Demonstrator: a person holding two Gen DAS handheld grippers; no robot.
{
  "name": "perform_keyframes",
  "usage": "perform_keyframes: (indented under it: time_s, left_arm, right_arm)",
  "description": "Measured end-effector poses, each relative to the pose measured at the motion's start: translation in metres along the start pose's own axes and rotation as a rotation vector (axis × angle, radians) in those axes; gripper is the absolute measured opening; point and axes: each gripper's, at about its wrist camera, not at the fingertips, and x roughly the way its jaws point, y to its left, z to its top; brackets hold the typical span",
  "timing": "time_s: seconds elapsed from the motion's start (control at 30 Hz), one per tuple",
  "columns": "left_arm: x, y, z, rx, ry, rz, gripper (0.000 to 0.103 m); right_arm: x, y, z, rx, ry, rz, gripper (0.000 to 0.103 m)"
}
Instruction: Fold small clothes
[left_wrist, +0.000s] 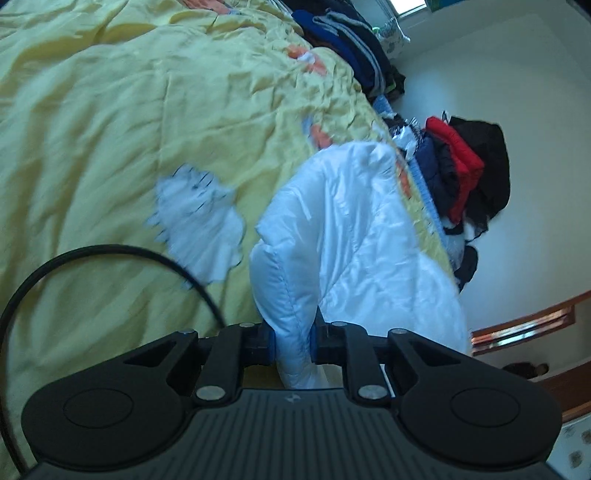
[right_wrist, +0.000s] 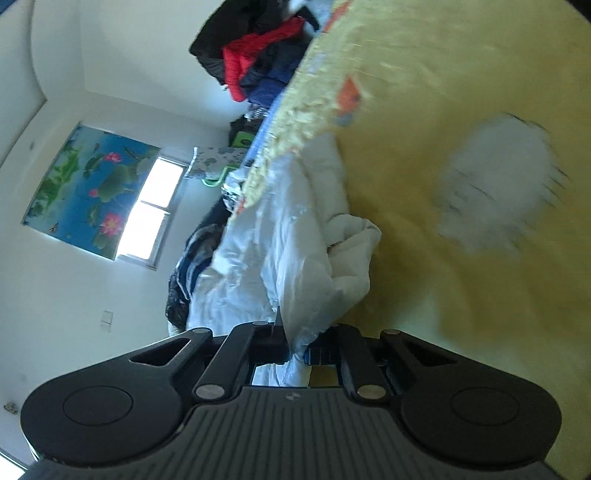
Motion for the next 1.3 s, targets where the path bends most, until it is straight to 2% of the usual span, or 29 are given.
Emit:
perform_keyframes:
  time_s: [0.07,0.13,0.2,0.23,0.3,0.33,0.37,0.4,0.43,0.5,0.57,0.67,0.73,0.77,0.87,0.9,0.97,1.03,1.07,1.1,1.13,1.23,1.3]
  left_arm:
    - [0.003,-0.005,-0.001,0.033,-0.007,0.032,0.017]
    - [0.005,-0.015,0.0,0.08,-0.008,0.077,0.018]
    - [0.001,-0.024,0.002,0.119,-0.013,0.093,0.019]
    - [-0.002,-0.026,0.003,0.135,-0.018,0.091,0.02]
    - [-0.011,-0.026,0.007,0.153,-0.038,0.101,0.029]
    - [-0.017,-0.027,0.009,0.16,-0.061,0.126,0.047]
    - [-0.024,-0.026,0.012,0.16,-0.085,0.157,0.081]
    - [-0.031,-0.025,0.015,0.153,-0.112,0.195,0.094]
    - [-0.038,-0.025,0.017,0.142,-0.144,0.223,0.1]
    - [-0.059,-0.026,0.02,0.128,-0.254,0.27,0.1]
    - [-0.073,-0.041,0.02,0.196,-0.347,0.301,0.1]
    - [-0.059,-0.093,0.007,0.473,-0.426,0.33,0.1]
    - [-0.034,-0.127,-0.009,0.651,-0.419,0.291,0.1]
    - [-0.014,-0.146,-0.02,0.749,-0.405,0.267,0.1]
    - [0.045,-0.183,-0.045,0.925,-0.334,0.261,0.1]
    - [0.065,-0.192,-0.051,0.959,-0.312,0.289,0.1]
    - [0.095,-0.197,-0.056,1.001,-0.272,0.304,0.1]
    - [0.118,-0.193,-0.054,0.99,-0.216,0.351,0.101]
    - [0.126,-0.189,-0.05,0.963,-0.195,0.35,0.102]
    - [0.13,-0.185,-0.047,0.946,-0.182,0.344,0.102]
    - [0.132,-0.183,-0.044,0.939,-0.177,0.338,0.102]
    - [0.132,-0.175,-0.047,0.949,-0.173,0.337,0.103]
    - [0.134,-0.175,-0.049,0.949,-0.173,0.335,0.103]
  right_arm:
    - [0.004,-0.006,0.0,0.02,0.003,0.0,0.013]
    - [0.008,-0.003,0.001,-0.01,0.002,-0.028,0.019]
    - [0.003,0.001,-0.001,-0.045,-0.019,-0.06,0.037]
    - [-0.002,0.004,0.0,-0.058,-0.033,-0.057,0.042]
    - [-0.014,0.009,0.001,-0.104,-0.09,-0.072,0.058]
    - [-0.022,0.01,0.002,-0.121,-0.127,-0.094,0.058]
    - [-0.028,0.012,0.003,-0.13,-0.156,-0.115,0.056]
    - [-0.034,0.013,0.006,-0.138,-0.196,-0.138,0.056]
    - [-0.037,0.015,0.01,-0.145,-0.231,-0.155,0.056]
    - [-0.042,0.021,0.016,-0.162,-0.295,-0.182,0.056]
    - [-0.037,0.036,0.018,-0.21,-0.333,-0.176,0.056]
    - [-0.008,0.072,0.019,-0.422,-0.268,-0.169,0.057]
    - [0.029,0.107,0.01,-0.634,-0.175,-0.18,0.06]
    - [0.046,0.12,0.008,-0.697,-0.136,-0.177,0.064]
    - [0.104,0.144,0.016,-0.764,-0.018,-0.163,0.068]
    - [0.122,0.147,0.021,-0.764,0.02,-0.176,0.071]
    - [0.158,0.15,0.03,-0.803,0.049,-0.263,0.071]
    - [0.183,0.148,0.035,-0.845,0.072,-0.334,0.074]
    - [0.194,0.143,0.038,-0.856,0.085,-0.353,0.076]
    - [0.201,0.137,0.04,-0.852,0.097,-0.365,0.084]
    - [0.205,0.129,0.04,-0.837,0.113,-0.37,0.088]
    - [0.207,0.116,0.042,-0.758,0.128,-0.327,0.09]
    - [0.21,0.114,0.039,-0.777,0.127,-0.32,0.092]
